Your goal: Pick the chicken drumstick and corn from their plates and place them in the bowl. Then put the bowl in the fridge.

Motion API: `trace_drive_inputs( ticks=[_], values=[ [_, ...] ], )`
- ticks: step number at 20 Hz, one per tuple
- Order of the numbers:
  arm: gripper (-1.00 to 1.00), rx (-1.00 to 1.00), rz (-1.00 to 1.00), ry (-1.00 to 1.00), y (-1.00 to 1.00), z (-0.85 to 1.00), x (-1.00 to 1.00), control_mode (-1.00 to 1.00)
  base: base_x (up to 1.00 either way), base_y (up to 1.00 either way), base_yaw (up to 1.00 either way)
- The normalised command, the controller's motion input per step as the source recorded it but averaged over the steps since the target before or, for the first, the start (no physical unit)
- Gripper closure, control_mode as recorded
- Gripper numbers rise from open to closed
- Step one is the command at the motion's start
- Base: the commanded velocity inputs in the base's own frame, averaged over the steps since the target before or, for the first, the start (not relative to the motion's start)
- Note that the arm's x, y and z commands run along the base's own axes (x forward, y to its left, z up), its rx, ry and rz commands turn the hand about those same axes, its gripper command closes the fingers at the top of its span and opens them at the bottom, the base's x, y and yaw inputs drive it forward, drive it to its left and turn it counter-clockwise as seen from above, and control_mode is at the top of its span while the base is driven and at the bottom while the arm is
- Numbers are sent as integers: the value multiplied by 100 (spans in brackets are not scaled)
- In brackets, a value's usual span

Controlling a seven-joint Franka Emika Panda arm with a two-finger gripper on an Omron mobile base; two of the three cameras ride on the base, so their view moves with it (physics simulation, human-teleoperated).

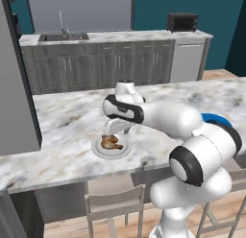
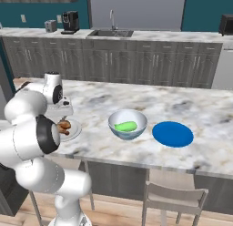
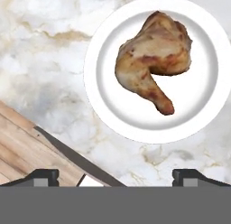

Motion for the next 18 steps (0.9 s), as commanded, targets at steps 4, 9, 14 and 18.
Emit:
trace_drive_inputs(
  ticks=[4, 9, 14, 18],
  values=[
    [-100, -11, 0, 0, 9, -36, 0, -100, 0, 0, 0],
    [-100, -12, 0, -1, 2, -36, 0, -100, 0, 0, 0],
    [-100, -4, 0, 0, -5, -26, 8, -100, 0, 0, 0],
    [-100, 0, 0, -1, -6, -20, 12, -100, 0, 0, 0]
  ],
)
